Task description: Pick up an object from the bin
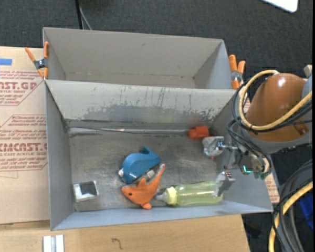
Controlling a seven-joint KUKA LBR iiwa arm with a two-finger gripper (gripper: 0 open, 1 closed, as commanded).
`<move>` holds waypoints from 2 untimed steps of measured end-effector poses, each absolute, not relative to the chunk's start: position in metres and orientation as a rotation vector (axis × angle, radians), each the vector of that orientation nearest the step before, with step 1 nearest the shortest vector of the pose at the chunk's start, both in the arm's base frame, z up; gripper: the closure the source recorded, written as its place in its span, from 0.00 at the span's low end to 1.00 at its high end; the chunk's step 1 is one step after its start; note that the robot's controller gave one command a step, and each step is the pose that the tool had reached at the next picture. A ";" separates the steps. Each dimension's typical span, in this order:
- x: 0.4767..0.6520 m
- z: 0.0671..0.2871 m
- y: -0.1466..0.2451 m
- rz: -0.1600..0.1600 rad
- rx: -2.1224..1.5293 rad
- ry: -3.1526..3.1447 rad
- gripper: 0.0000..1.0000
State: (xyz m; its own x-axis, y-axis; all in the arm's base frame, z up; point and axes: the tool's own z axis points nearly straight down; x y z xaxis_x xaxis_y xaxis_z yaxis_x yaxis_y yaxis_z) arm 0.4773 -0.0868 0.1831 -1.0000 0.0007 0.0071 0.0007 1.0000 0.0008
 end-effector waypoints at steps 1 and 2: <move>0.479 0.186 -0.086 0.000 0.001 -3.142 0.00; 0.480 0.136 -0.063 0.001 0.212 -3.137 0.00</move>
Offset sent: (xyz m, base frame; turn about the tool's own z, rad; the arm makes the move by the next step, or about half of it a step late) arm 0.0020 0.0546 -0.1131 -0.3105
